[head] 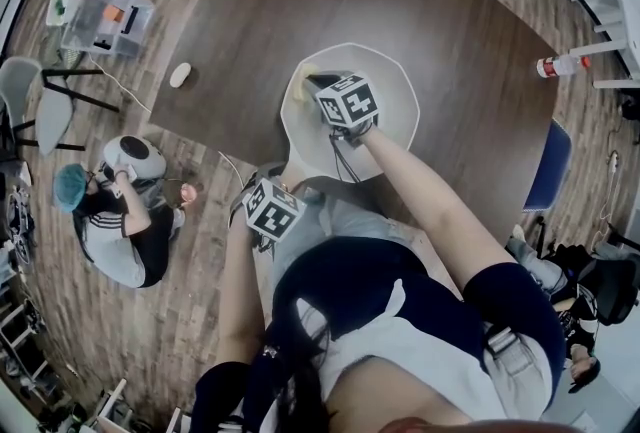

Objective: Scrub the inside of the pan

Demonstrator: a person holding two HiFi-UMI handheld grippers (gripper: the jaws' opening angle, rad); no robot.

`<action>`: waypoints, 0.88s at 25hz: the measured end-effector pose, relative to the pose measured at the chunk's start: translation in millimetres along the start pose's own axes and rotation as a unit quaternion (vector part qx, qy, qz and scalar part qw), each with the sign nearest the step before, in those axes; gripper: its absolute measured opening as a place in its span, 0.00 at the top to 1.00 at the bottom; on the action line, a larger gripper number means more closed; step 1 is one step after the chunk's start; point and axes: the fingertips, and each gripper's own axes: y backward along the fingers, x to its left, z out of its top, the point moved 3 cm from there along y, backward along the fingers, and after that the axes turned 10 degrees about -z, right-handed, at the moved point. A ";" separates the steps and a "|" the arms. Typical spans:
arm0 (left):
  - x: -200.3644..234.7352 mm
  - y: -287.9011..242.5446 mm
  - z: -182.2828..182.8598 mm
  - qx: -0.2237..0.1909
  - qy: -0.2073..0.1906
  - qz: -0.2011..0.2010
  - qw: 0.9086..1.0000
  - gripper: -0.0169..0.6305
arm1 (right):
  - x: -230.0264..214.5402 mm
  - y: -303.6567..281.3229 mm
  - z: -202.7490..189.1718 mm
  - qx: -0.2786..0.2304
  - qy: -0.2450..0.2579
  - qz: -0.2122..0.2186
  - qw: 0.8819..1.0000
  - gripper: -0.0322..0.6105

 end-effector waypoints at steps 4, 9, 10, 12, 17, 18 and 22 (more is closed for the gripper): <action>2.4 0.2 -1.4 0.001 -0.001 -0.001 1.000 0.63 | -4.4 -2.4 1.5 -0.003 0.000 -0.016 1.000 0.92; 1.9 -2.4 -3.5 0.007 -0.001 -0.004 1.000 0.63 | -15.2 -2.7 -1.3 -0.013 -0.009 -0.042 0.999 0.92; 1.6 -2.4 -3.5 0.007 -0.001 -0.004 1.000 0.63 | -17.7 -2.5 -1.5 -0.014 -0.012 -0.046 0.999 0.92; 0.3 -3.1 -2.8 0.006 -0.001 -0.004 1.000 0.63 | -23.5 -1.6 -2.3 -0.013 -0.017 -0.052 0.998 0.92; -0.1 -2.8 -1.7 0.005 -0.001 -0.003 1.000 0.63 | -37.0 0.7 -2.6 -0.010 -0.031 -0.068 0.997 0.92; -0.5 -2.7 -1.9 0.005 -0.001 -0.004 1.000 0.63 | -38.6 1.1 -2.9 -0.011 -0.033 -0.070 0.997 0.92; -0.5 -2.7 -3.4 0.006 0.000 -0.004 1.000 0.63 | -47.6 4.0 -4.6 -0.017 -0.047 -0.088 0.995 0.92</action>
